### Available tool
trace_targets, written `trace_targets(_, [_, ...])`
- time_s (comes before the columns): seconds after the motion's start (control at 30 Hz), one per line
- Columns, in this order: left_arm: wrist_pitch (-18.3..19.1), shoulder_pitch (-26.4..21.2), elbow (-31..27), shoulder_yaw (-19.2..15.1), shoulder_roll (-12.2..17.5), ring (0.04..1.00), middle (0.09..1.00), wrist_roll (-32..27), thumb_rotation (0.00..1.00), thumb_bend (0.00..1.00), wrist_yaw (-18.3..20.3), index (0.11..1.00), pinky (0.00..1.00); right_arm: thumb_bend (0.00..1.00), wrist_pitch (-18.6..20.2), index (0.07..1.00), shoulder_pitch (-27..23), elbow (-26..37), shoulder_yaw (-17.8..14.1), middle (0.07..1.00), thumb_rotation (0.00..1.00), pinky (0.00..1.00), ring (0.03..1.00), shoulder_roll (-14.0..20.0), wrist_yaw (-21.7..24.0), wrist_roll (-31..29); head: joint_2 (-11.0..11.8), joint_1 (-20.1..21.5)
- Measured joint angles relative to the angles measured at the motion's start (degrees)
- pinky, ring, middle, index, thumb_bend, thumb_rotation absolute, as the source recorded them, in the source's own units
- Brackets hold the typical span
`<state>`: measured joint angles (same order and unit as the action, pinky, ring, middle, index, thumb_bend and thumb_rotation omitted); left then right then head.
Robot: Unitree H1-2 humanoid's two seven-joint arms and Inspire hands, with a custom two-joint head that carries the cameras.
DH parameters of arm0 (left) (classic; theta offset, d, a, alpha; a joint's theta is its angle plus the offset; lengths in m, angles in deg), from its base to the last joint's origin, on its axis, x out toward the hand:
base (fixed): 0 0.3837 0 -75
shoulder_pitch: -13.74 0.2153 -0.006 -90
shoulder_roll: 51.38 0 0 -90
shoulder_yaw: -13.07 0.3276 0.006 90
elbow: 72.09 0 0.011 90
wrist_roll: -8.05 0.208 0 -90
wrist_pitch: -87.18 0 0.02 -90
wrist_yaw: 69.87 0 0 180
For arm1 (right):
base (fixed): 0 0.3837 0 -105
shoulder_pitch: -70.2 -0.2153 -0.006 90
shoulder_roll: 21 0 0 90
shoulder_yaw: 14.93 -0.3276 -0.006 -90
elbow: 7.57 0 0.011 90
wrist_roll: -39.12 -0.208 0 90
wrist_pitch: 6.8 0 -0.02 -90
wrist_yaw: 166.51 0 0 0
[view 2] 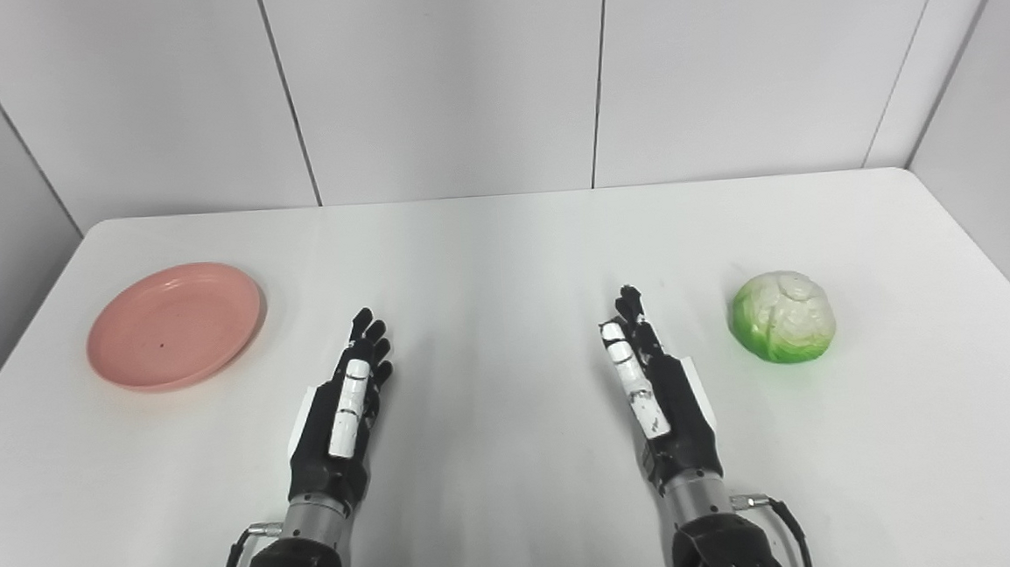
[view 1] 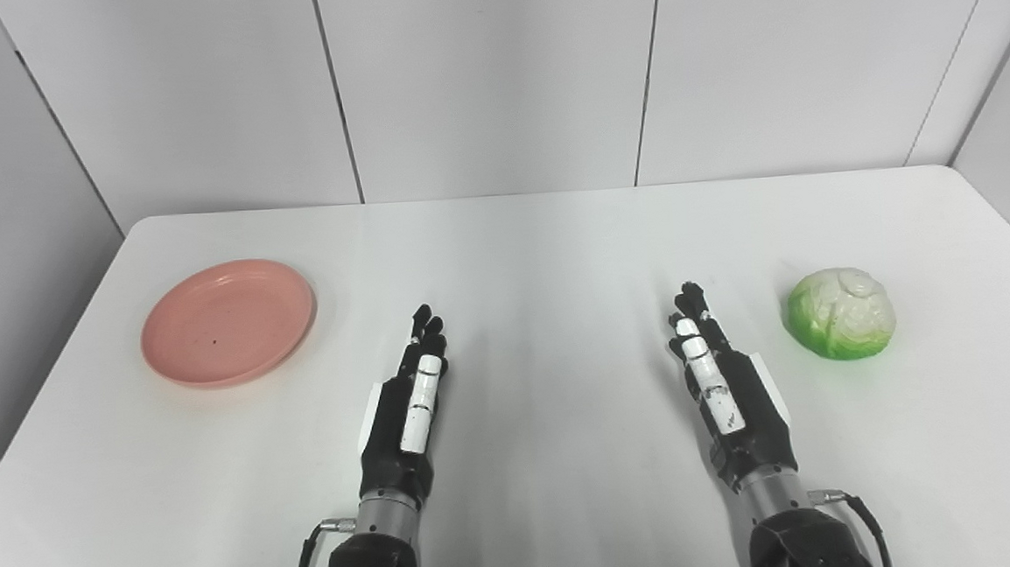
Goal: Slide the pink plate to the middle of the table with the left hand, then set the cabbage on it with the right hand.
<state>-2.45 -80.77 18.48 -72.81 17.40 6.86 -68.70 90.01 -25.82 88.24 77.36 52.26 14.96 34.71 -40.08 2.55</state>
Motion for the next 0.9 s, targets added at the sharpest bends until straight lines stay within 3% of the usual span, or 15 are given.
trace_targets(0.2, [0.65,0.01,-0.75,1.27,1.96,1.0,1.0,1.39,0.98,0.68,0.71,1.0,1.0,0.62,0.0,1.0,-0.08,-0.44,0.65,1.0,0.87,1.0,0.989,0.51,0.63,0.41,-0.18,-0.09])
trace_targets(0.27, [0.98,0.01,-1.05,1.19,2.29,1.0,1.0,1.38,0.96,0.69,0.76,1.0,1.0,0.62,0.01,0.997,-0.08,-0.35,0.65,1.0,0.84,1.0,0.988,0.7,0.87,0.41,-0.44,0.09])
trace_targets(0.4, [0.83,0.0,-1.1,0.43,1.87,1.0,1.0,0.02,0.9,0.65,0.7,1.0,1.0,0.63,0.01,0.998,-0.11,-0.3,0.3,1.0,0.83,1.0,0.998,0.3,0.51,0.26,-0.09,0.0])
trace_targets(0.57, [0.03,-0.21,0.38,-0.12,0.43,1.0,1.0,0.04,0.94,0.57,-0.12,1.0,1.0,0.61,0.01,1.0,-0.28,-0.75,0.43,1.0,0.89,1.0,1.0,0.64,1.09,0.26,0.53,-0.18])
trace_targets(0.67, [-0.4,-0.27,0.73,0.1,0.58,1.0,1.0,0.09,0.95,0.64,0.01,1.0,1.0,0.64,0.0,0.983,-0.27,-0.75,0.37,1.0,0.82,1.0,0.991,0.63,1.15,0.28,0.53,-0.09])
trace_targets(0.9, [0.15,-0.25,-0.41,0.87,1.75,1.0,1.0,0.14,0.94,0.67,0.93,1.0,1.0,0.64,0.0,0.979,-0.27,-0.74,-0.31,0.999,0.77,1.0,0.978,-0.43,0.31,-0.14,-0.17,-0.17])
